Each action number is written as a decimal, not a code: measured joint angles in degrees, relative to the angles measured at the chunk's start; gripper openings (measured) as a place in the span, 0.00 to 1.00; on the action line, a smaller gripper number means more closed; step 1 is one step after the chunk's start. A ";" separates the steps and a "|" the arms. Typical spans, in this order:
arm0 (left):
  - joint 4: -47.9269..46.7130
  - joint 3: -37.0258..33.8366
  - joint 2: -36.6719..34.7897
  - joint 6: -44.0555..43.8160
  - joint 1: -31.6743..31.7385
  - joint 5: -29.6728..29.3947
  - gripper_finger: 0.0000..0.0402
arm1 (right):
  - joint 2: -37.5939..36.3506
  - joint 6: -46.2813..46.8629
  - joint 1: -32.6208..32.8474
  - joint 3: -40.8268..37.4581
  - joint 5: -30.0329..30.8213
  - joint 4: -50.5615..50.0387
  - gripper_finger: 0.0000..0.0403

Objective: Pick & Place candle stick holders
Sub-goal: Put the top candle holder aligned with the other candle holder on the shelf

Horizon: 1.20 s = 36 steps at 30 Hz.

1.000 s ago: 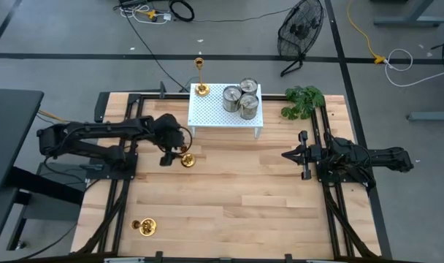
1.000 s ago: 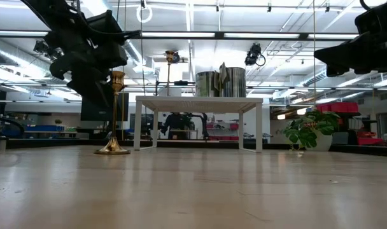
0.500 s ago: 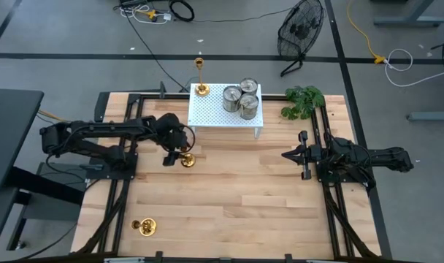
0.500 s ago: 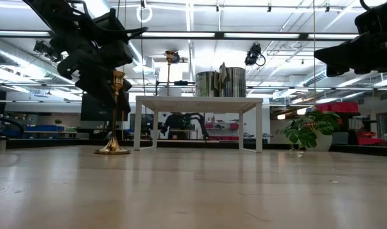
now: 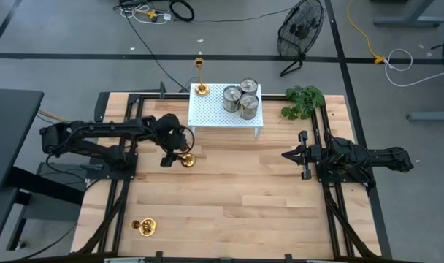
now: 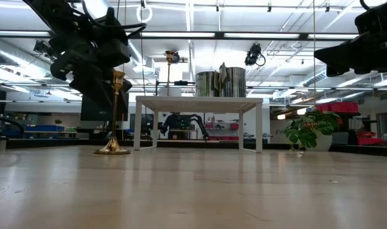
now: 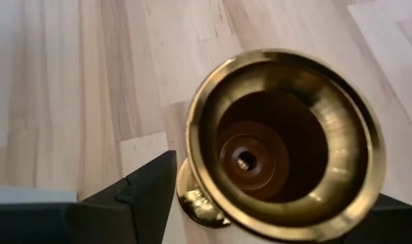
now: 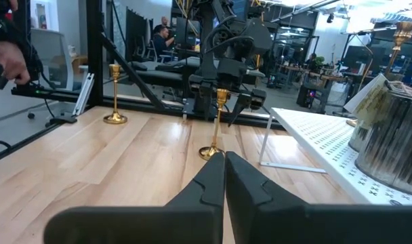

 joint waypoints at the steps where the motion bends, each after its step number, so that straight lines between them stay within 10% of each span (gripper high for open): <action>1: 0.02 0.00 0.00 0.27 0.00 -0.02 0.64 | 0.00 -0.02 0.00 -0.01 0.00 0.00 0.04; 36: 0.04 0.00 -0.35 -0.29 0.00 -3.38 0.64 | -0.01 -0.02 0.00 -0.01 0.00 0.00 0.04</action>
